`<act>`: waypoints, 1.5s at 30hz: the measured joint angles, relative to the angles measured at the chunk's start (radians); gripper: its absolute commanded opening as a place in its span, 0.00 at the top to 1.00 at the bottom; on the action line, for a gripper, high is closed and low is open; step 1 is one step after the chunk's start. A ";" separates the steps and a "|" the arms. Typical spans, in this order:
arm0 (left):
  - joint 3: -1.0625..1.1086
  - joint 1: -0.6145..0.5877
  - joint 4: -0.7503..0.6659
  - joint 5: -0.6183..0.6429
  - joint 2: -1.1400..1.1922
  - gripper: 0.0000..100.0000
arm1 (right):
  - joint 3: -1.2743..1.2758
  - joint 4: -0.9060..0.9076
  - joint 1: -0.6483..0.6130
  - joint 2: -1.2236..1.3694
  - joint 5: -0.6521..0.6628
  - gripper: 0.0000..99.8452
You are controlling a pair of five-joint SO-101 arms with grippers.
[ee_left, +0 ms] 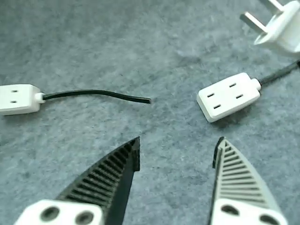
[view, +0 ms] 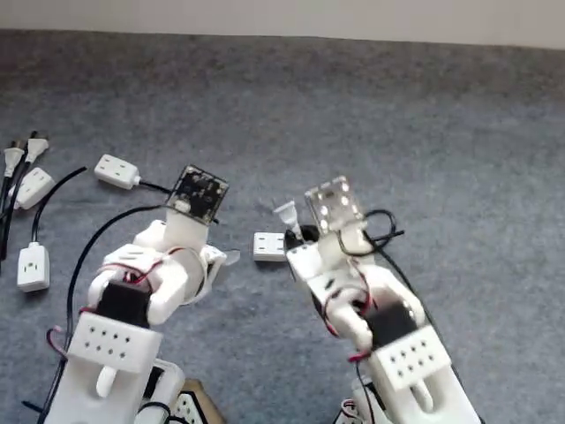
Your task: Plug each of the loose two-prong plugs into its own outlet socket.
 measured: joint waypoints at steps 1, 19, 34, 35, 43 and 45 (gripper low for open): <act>-0.014 0.002 0.000 0.002 0.028 0.74 | 0.025 0.006 -0.012 -0.037 0.000 0.99; -0.189 0.034 -0.003 0.005 0.238 0.74 | 0.141 0.018 -0.146 -0.130 0.000 0.99; -0.275 0.032 0.008 0.005 0.238 0.74 | 0.141 0.020 -0.147 -0.109 0.005 0.99; -0.287 0.035 0.020 0.005 0.238 0.74 | 0.141 0.020 -0.149 -0.092 0.006 0.99; -0.322 0.038 0.072 0.017 0.238 0.74 | 0.141 0.018 -0.149 0.044 0.006 0.99; -0.295 0.038 0.072 0.021 0.238 0.74 | 0.124 0.018 -0.149 0.044 0.006 0.99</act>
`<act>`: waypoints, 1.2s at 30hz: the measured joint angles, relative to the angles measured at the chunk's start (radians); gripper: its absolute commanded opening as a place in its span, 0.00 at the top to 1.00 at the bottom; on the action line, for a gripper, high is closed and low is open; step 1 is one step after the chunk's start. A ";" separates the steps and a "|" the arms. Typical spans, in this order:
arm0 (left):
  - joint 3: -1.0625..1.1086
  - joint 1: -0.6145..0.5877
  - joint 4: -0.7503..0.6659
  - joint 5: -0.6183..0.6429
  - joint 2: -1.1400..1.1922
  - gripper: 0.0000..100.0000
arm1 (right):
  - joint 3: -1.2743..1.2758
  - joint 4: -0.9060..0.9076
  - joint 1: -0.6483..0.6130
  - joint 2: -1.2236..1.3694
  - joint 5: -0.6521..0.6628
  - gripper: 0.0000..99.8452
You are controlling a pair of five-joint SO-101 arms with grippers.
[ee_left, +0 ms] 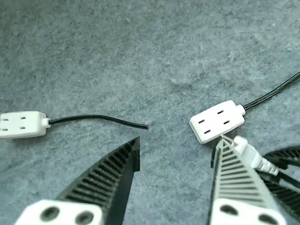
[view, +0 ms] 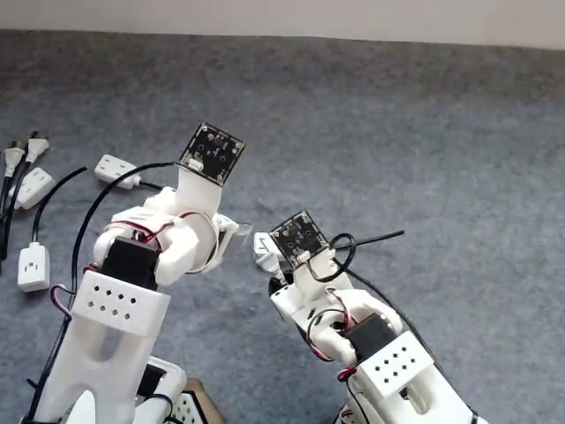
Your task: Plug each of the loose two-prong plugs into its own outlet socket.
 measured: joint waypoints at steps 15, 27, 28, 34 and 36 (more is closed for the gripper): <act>0.180 0.025 -0.130 0.002 0.000 0.74 | -0.095 0.061 0.002 -0.017 -0.006 0.99; 0.051 0.049 -0.040 0.037 0.000 0.74 | -0.052 0.060 0.002 -0.020 0.000 0.99; 0.055 0.061 -0.043 0.041 0.000 0.74 | -0.052 0.060 0.002 -0.020 0.000 0.99; 0.069 0.107 -0.064 0.064 0.003 0.74 | -0.052 0.060 0.002 -0.020 0.000 0.99; 0.071 0.109 -0.068 0.064 0.003 0.74 | -0.052 0.060 0.002 -0.020 0.000 0.99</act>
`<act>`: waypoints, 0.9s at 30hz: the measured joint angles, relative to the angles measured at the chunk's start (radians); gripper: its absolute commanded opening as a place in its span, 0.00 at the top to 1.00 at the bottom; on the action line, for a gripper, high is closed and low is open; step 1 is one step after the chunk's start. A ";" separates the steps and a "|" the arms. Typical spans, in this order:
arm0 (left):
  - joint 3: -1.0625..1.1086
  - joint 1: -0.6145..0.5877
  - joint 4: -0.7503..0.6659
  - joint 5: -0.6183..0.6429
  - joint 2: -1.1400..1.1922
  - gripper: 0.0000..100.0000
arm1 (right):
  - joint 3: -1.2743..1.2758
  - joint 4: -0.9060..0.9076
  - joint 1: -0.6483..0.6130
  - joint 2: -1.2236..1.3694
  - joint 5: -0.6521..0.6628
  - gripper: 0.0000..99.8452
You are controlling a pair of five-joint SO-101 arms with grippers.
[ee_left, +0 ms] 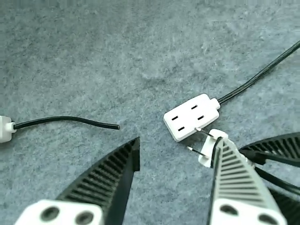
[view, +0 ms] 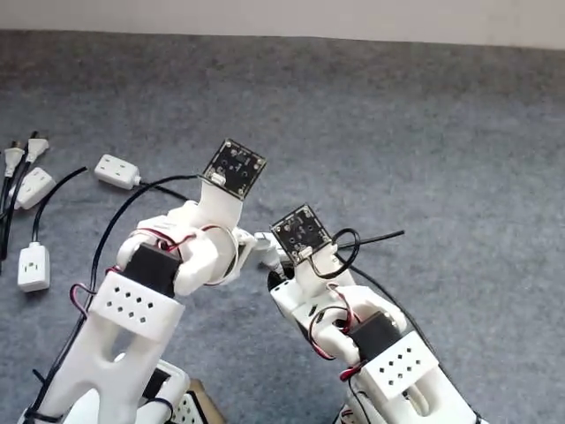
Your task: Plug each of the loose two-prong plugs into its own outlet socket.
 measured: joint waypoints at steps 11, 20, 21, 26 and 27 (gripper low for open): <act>0.140 -0.008 -0.110 0.002 -0.002 0.74 | -0.043 0.061 0.000 -0.003 0.002 0.99; 0.212 -0.008 -0.157 -0.009 -0.002 0.74 | -0.071 0.069 0.000 -0.003 0.003 0.99; 0.212 -0.008 -0.161 -0.009 -0.002 0.74 | -0.084 0.071 0.000 -0.003 0.003 0.99; 0.218 -0.008 -0.161 -0.015 -0.002 0.74 | -0.193 0.126 0.000 -0.005 0.005 0.99; 0.219 -0.008 -0.161 -0.015 -0.002 0.74 | -0.218 0.137 0.000 -0.005 0.008 0.99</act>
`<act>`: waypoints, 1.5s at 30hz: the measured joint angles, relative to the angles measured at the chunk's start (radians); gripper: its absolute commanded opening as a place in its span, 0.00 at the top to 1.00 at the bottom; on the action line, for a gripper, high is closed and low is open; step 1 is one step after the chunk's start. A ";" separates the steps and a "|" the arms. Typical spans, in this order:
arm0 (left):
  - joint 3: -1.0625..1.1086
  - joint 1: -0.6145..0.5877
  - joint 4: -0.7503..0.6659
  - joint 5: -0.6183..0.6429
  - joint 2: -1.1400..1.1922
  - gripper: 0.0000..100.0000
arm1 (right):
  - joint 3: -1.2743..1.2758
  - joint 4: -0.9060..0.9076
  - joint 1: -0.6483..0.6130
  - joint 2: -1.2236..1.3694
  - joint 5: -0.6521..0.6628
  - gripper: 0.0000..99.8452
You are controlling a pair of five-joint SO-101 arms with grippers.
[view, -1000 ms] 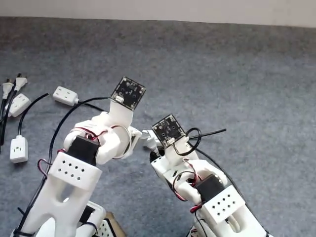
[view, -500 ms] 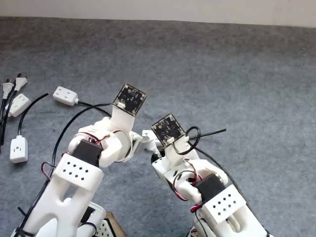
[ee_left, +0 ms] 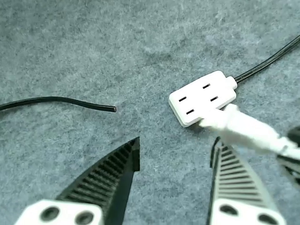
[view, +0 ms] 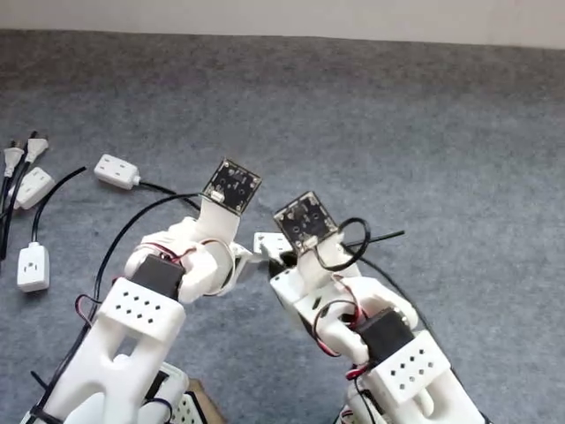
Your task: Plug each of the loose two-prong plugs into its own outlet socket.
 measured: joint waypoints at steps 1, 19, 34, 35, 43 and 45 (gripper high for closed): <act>0.000 0.006 0.000 0.000 0.000 0.74 | -0.020 0.011 -0.002 -0.002 0.000 0.99; -0.028 -0.098 0.000 -0.003 0.002 0.74 | -0.044 0.084 0.002 0.180 0.098 0.99; -0.038 -0.155 0.000 0.009 0.002 0.74 | -0.310 0.293 -0.031 0.379 0.152 0.99; -0.038 -0.143 0.000 0.009 0.002 0.74 | -0.336 0.310 -0.044 0.379 0.144 0.99; -0.038 -0.130 0.000 0.035 0.002 0.74 | -0.387 0.336 -0.114 0.379 0.066 0.99; -0.038 -0.130 0.000 0.041 0.002 0.74 | -0.387 0.316 -0.117 0.379 0.054 0.99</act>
